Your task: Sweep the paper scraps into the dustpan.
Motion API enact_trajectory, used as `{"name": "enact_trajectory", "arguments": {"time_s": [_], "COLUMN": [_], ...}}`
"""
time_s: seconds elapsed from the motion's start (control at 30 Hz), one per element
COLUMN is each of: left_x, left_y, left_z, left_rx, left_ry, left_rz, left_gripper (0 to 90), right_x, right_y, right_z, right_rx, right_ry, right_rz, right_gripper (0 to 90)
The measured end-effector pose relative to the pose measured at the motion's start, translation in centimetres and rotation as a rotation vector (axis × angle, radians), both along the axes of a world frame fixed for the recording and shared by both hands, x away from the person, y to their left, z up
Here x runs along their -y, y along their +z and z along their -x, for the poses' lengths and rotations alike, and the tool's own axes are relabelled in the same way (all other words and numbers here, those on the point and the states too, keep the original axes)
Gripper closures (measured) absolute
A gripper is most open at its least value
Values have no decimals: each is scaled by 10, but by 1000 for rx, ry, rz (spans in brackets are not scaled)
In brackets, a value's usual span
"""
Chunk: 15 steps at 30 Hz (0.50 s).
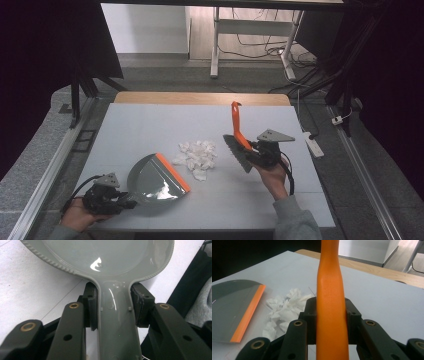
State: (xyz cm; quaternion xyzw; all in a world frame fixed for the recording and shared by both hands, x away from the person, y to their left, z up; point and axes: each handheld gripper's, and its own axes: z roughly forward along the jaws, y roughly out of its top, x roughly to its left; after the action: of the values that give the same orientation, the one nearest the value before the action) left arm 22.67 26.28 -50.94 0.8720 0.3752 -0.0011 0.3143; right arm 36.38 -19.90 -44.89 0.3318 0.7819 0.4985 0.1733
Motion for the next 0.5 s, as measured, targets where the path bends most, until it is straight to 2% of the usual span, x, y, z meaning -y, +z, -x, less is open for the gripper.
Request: {"name": "enact_trajectory", "arguments": {"time_s": [0.23,0.5], "left_x": [2,7], "left_y": [-1,-3], "left_z": [-2,-5], "left_rx": [-7,-15], "left_ry": [-8,-16], "left_rz": [-7,-11], "left_gripper": [611,611], "right_x": [-23,-37], "right_y": [-5,-7], "right_z": [-20,-40], "right_rx": [-23,-44], "right_ry": [-16,-54], "right_rz": [39,57], "right_gripper": [701,701]}}
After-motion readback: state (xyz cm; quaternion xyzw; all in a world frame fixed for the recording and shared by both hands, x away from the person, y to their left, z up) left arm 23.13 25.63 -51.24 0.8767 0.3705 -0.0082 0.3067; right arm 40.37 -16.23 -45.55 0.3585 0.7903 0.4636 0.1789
